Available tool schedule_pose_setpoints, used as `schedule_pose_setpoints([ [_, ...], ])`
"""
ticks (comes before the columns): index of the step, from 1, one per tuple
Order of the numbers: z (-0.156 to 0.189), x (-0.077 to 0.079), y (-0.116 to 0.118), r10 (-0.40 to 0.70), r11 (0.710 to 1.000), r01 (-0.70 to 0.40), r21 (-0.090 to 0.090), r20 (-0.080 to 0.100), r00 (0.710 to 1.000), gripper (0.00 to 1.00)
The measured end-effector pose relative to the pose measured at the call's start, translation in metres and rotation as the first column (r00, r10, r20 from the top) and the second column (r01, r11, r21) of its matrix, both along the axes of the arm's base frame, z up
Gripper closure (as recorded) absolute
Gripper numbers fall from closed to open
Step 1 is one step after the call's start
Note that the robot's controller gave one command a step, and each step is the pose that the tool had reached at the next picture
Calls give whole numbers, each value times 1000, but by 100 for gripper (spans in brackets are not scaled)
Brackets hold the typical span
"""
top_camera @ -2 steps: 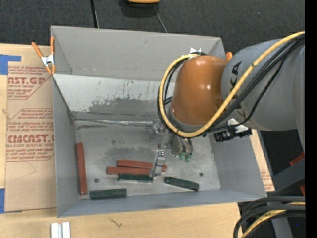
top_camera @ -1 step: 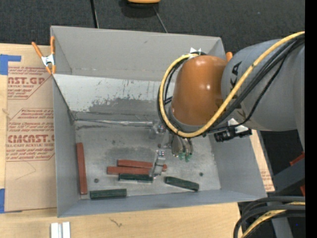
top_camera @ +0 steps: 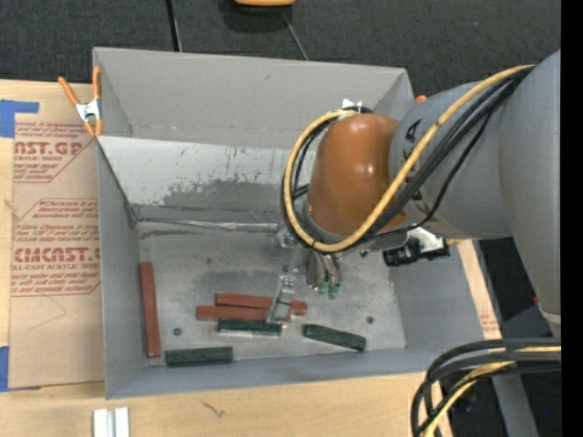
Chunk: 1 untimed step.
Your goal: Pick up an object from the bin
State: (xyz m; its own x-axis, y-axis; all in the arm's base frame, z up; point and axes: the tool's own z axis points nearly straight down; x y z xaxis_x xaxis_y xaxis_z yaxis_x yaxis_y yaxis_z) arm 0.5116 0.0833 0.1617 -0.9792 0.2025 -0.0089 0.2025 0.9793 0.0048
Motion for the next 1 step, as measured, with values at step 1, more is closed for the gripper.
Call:
schedule_pose_setpoints([
  [1,-59,12,-1,-46,999,46,-1,-5,999,0],
])
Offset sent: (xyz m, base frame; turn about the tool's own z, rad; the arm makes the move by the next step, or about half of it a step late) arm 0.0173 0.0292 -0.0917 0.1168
